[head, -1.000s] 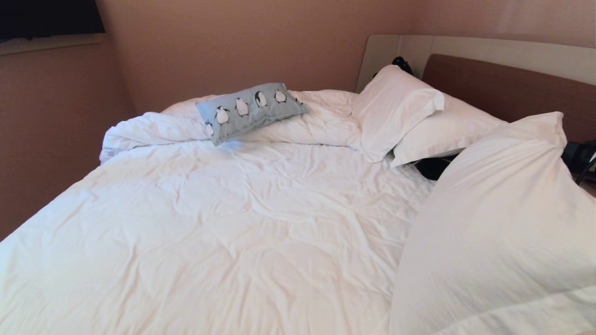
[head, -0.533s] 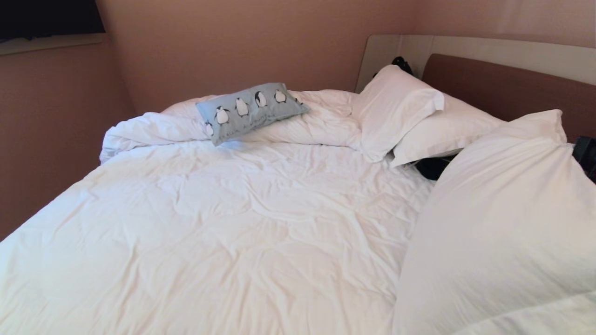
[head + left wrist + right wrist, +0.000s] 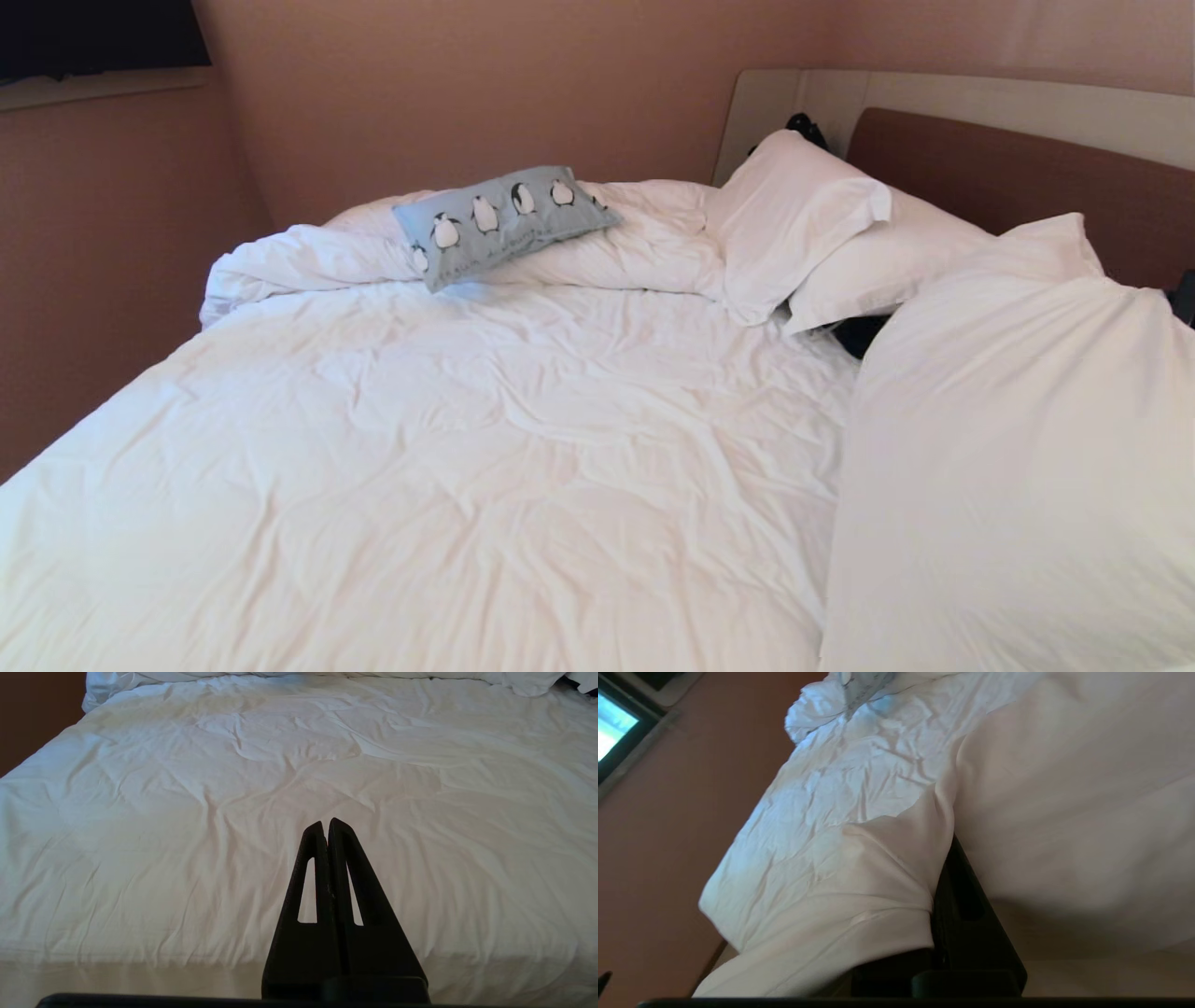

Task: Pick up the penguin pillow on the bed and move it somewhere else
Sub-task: Move to the head of the bed

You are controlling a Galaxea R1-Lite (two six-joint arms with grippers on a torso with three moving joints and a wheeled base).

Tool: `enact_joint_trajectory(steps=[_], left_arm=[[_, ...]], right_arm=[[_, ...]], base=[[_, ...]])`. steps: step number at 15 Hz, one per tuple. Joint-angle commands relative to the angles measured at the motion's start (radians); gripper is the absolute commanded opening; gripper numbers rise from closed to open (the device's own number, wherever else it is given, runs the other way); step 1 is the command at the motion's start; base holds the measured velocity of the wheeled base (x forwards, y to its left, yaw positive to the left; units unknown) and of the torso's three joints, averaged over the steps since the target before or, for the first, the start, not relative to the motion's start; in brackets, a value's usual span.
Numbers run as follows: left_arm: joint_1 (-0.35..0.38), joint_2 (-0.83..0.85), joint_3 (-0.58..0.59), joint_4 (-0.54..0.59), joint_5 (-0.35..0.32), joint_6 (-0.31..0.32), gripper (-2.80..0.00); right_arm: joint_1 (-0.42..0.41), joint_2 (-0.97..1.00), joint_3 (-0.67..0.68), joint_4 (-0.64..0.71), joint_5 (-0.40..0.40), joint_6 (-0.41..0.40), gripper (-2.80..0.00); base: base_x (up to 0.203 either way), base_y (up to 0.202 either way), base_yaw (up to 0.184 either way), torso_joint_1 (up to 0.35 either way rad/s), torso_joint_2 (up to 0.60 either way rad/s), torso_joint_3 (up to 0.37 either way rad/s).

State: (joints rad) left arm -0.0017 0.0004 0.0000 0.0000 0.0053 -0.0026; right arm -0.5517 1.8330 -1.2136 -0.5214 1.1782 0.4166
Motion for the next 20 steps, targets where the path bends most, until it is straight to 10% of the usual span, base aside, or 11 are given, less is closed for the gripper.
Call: enact_joint_trajectory(steps=[1,20], left_arm=[[0.000,0.000,0.000,0.000,0.001,0.000,-2.80],[0.000,0.000,0.000,0.000,0.001,0.000,-2.80]], right_arm=[[-0.001,0.002,-0.003,-0.003,0.060,0.030,-2.80],[0.007,0.081,-0.098,-0.001,-0.100,0.103,-2.80]], base=[[0.000,0.000,0.000,0.000,0.00,0.000],[0.000,0.000,0.000,0.000,0.00,0.000]])
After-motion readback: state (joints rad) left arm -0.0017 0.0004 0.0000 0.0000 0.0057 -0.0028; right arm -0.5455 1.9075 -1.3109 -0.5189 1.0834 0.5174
